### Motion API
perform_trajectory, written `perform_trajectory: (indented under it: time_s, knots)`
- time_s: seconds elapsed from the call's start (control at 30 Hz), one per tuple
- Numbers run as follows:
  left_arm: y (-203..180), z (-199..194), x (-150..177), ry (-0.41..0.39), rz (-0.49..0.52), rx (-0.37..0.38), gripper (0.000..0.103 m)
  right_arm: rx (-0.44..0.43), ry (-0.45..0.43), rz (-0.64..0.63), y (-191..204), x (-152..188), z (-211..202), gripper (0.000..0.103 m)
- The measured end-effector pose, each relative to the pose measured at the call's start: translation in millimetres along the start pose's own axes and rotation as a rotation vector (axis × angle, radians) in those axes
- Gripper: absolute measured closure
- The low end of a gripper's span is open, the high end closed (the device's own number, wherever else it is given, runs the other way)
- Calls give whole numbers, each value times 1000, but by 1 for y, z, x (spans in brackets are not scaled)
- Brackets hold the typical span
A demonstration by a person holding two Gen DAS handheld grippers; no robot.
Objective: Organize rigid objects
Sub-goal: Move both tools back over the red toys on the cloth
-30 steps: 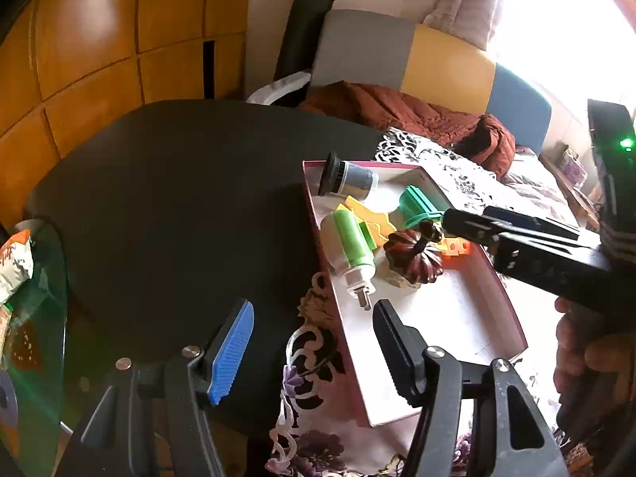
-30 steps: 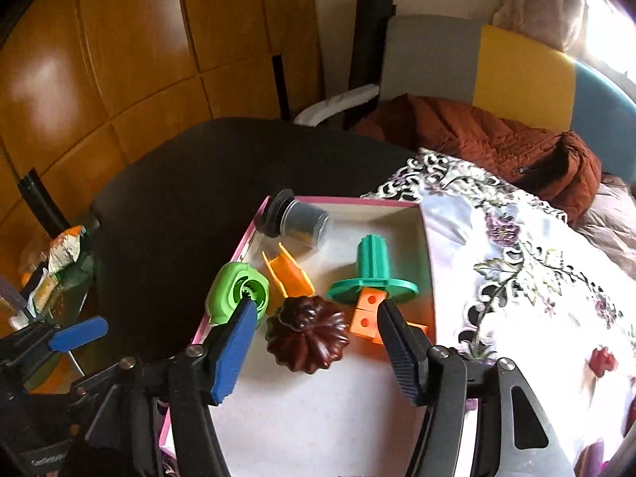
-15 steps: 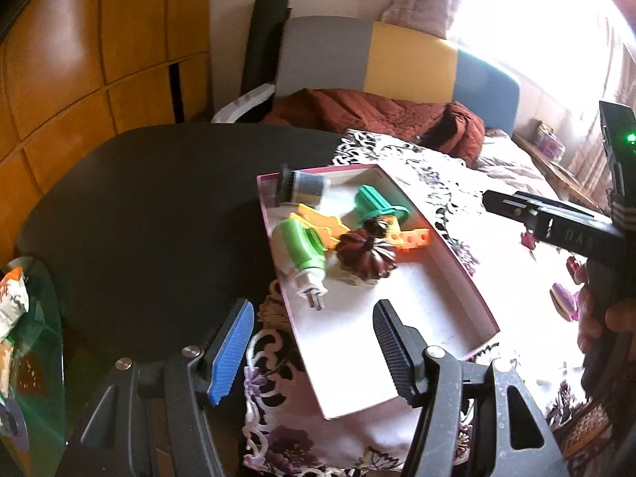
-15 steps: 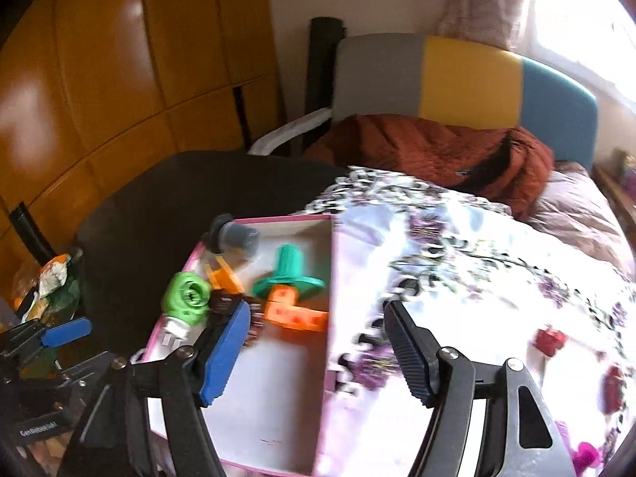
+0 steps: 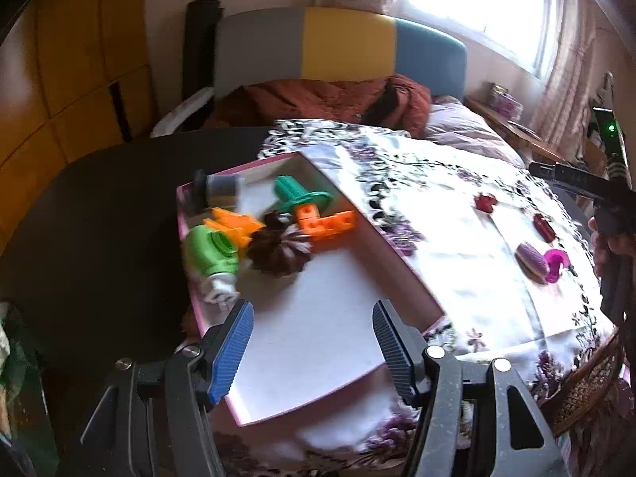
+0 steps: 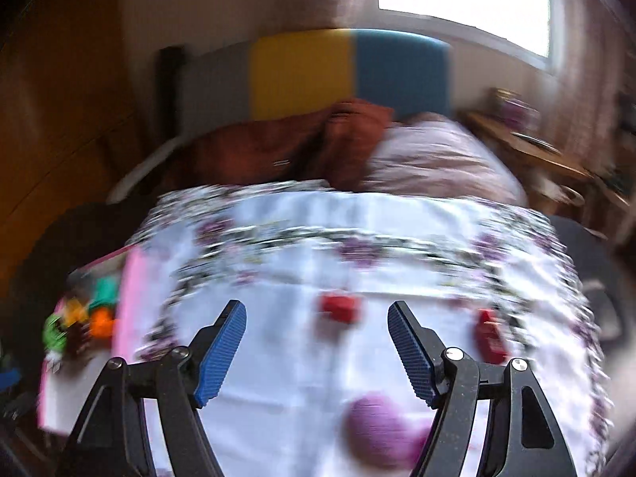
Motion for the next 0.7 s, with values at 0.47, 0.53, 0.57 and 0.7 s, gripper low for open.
perform_trajectory:
  time_s: [0.47,0.53,0.57,0.7]
  knots:
    - [-119,22,-40,41,179,217,40,245,-167,586,-173,28,-39,23]
    - [-139,35,-47,70,188,243,40,237,-187,639,-181,30,-44,22]
    - [-147,41,-50,80,193,247,40,240,-192,660,-183,32,-45,22]
    - [-182,67,-63,119,204,277,40,229,-206,754,-197,44,-49,21]
Point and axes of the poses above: each gripper's, at about its wrist camera, not at the fingertips, and z roughly the way its jaws point, y to its left, x to its underside, the point moved 7 cm from there along z, roughly the way its jaws point, and after that the axes turned 9 degrees about -x, right-handed, at the moved point
